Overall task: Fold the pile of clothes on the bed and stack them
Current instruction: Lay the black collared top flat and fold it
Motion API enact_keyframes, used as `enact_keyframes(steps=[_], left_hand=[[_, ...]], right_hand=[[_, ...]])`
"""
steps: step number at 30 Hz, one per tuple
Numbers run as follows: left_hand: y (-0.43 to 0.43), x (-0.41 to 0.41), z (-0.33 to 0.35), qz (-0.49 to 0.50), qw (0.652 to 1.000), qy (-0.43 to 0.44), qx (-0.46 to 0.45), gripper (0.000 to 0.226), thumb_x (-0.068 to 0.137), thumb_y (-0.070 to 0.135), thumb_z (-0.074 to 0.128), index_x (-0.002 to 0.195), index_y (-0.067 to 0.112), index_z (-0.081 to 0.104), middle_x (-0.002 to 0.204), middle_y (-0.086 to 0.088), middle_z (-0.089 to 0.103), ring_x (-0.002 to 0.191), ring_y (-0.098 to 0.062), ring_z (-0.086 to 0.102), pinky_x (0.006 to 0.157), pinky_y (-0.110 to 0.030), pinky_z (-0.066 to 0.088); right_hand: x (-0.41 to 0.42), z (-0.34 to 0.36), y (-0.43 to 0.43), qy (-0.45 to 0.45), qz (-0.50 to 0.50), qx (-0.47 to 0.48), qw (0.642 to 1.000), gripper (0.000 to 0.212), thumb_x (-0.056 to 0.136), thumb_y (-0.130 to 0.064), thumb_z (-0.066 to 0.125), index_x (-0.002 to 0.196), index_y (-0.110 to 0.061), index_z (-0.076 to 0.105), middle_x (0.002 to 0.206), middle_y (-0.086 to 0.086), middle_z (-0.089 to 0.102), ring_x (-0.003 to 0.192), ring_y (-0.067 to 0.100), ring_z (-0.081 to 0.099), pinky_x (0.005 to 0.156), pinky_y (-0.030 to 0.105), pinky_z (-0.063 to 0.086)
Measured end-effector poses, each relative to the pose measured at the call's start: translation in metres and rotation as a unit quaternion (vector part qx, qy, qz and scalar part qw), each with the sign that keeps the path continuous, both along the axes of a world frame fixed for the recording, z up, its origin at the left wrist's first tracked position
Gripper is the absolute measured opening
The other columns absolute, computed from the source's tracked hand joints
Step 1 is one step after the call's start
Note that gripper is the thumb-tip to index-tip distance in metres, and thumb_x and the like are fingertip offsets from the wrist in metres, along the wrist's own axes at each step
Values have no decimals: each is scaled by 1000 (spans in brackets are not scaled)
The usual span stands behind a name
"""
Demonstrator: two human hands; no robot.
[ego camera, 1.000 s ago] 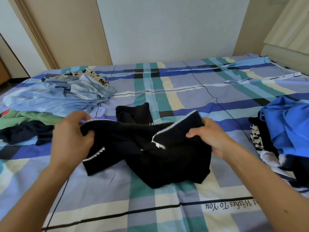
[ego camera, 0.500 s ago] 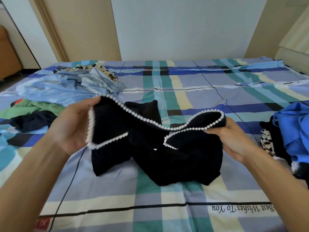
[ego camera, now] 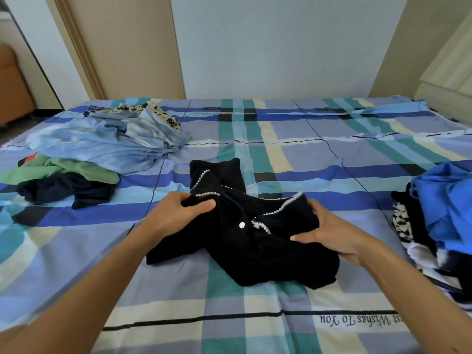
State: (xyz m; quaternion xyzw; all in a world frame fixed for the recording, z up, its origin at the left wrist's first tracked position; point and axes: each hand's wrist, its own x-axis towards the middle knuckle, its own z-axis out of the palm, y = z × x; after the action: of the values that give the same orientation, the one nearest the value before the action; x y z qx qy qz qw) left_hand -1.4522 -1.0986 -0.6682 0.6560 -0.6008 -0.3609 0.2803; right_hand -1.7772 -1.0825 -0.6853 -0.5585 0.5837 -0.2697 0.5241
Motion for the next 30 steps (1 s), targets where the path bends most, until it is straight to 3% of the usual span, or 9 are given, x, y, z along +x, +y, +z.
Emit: enact_keyframes(steps=[5, 9, 12, 15, 18, 20, 22, 25, 30], left_hand=[[-7, -6, 9, 26, 995, 3, -99, 9, 89, 26, 72, 80, 25, 70, 65, 16, 69, 63, 3, 65, 60, -15, 44], [-15, -3, 54, 14, 987, 62, -150, 9, 89, 7, 71, 81, 9, 67, 67, 6, 69, 65, -9, 66, 58, -15, 50], [-25, 6, 105, 5, 980, 81, -181, 7, 87, -1, 68, 92, -2, 64, 85, -18, 70, 75, -25, 68, 72, -34, 57], [-30, 13, 163, 14, 970, 82, -230, 24, 79, -11, 62, 80, 12, 59, 75, -13, 65, 68, -24, 60, 65, -31, 51], [-27, 19, 218, 34, 963, 115, -241, 30, 69, -4, 65, 75, 22, 50, 67, -4, 54, 60, -20, 49, 51, -23, 40], [-24, 24, 249, 23, 964, 116, -237, 30, 62, 11, 72, 78, 25, 51, 72, -5, 54, 63, -20, 49, 54, -27, 38], [-19, 33, 280, -4, 965, 90, -245, 29, 73, 18, 81, 84, 26, 55, 80, -5, 61, 69, -20, 55, 62, -30, 44], [-8, 47, 321, -29, 951, 56, -304, 16, 89, 15, 73, 89, 26, 62, 93, -2, 68, 82, -20, 61, 77, -33, 51], [23, 69, 377, -56, 917, 37, -393, 29, 93, -5, 60, 87, 22, 68, 90, 9, 69, 87, -9, 64, 75, -17, 55]], right_hand=[[13, 4, -3, -22, -87, -62, 994, 58, 74, 11, 74, 117, -20, 52, 101, 7, 71, 80, 20, 72, 66, 30, 58], [8, 33, -23, -78, -160, -130, 975, 54, 74, 13, 71, 114, -22, 60, 111, 11, 70, 94, 29, 71, 85, 42, 58], [6, 82, -37, -117, -163, -200, 959, 53, 79, 16, 66, 114, -23, 60, 111, 8, 70, 96, 26, 70, 76, 35, 57], [9, 148, -46, -125, -150, -294, 936, 56, 80, 19, 62, 114, -25, 59, 110, 4, 69, 92, 19, 69, 68, 26, 57], [15, 211, -47, -105, -128, -379, 911, 60, 80, 18, 61, 120, -26, 57, 112, 2, 68, 92, 16, 67, 70, 25, 56], [20, 246, -46, -88, -109, -419, 897, 59, 81, 17, 61, 122, -25, 57, 111, 1, 67, 90, 14, 67, 71, 23, 57], [23, 282, -41, -73, -91, -453, 884, 57, 81, 16, 63, 120, -24, 58, 105, 0, 67, 87, 14, 66, 72, 24, 59], [21, 324, -30, -54, -68, -485, 870, 50, 81, 12, 69, 113, -26, 61, 99, -2, 68, 84, 14, 67, 76, 30, 59], [13, 373, -4, -72, -13, -509, 858, 36, 84, 4, 71, 101, -27, 65, 89, -9, 72, 81, 9, 70, 73, 24, 56]])
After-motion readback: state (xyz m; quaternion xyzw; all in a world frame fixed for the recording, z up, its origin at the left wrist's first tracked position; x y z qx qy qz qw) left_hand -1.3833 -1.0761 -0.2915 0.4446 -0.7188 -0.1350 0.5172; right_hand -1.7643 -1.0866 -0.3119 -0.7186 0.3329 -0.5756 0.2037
